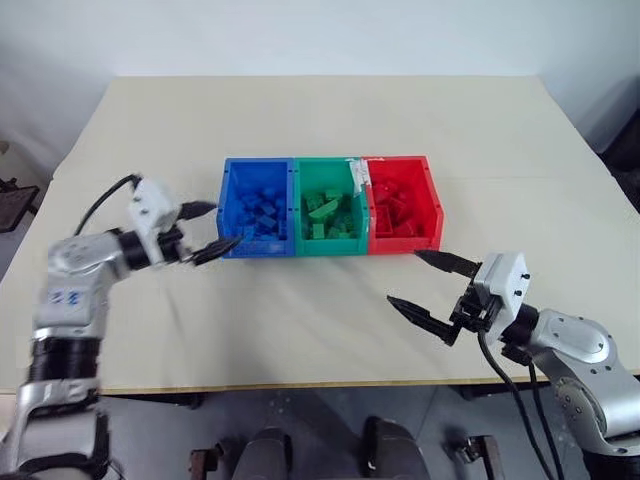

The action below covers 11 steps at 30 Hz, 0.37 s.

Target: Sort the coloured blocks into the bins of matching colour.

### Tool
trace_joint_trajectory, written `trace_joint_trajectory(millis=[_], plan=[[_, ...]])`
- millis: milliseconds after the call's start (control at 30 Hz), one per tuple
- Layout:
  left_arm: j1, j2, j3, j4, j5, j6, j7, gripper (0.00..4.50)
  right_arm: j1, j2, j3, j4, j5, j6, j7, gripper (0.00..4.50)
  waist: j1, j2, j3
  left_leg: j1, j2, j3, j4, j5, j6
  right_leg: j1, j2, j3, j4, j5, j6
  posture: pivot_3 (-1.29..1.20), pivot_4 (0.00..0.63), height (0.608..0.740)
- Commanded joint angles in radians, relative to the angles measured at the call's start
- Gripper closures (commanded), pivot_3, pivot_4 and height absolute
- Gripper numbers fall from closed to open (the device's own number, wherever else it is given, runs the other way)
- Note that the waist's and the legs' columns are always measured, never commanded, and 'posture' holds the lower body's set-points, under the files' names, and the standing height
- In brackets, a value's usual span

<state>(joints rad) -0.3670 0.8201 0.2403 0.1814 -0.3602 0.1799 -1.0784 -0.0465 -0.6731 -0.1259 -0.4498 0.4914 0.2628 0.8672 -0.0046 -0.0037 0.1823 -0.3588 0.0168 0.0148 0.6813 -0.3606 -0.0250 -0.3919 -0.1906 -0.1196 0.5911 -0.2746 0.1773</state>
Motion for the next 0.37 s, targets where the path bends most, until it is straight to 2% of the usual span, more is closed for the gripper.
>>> trace_joint_trajectory(millis=[33, 167, 367], plan=[[0.108, 0.039, 0.083, -0.12, -0.044, -0.016, -0.028, 0.32, -0.046, -0.021, -0.004, 0.058, 0.014, -0.045, 0.083, 0.0, 0.005, 0.0, 0.0, 0.0, 0.0, 0.0, 0.0, 0.0, 0.0, 0.0, 0.0, 0.0, 0.0, 0.0, 0.0, 0.0, 0.15, 0.74], [0.224, 0.016, 0.137, -0.202, -0.053, -0.004, 0.033, 0.32, -0.093, -0.022, 0.004, 0.134, -0.009, -0.071, 0.121, 0.0, 0.024, 0.0, 0.0, 0.0, 0.0, 0.0, 0.002, 0.0, 0.001, 0.002, 0.0, 0.0, -0.001, 0.0, 0.0, 0.0, 0.15, 0.74], [0.248, -0.029, 0.126, -0.241, -0.028, -0.014, 0.122, 0.32, -0.11, -0.012, -0.012, 0.174, -0.022, -0.081, 0.111, 0.0, 0.027, 0.0, 0.0, 0.0, 0.0, 0.0, 0.002, -0.001, 0.001, 0.001, 0.0, 0.0, 0.0, 0.0, 0.0, 0.0, 0.15, 0.74]])
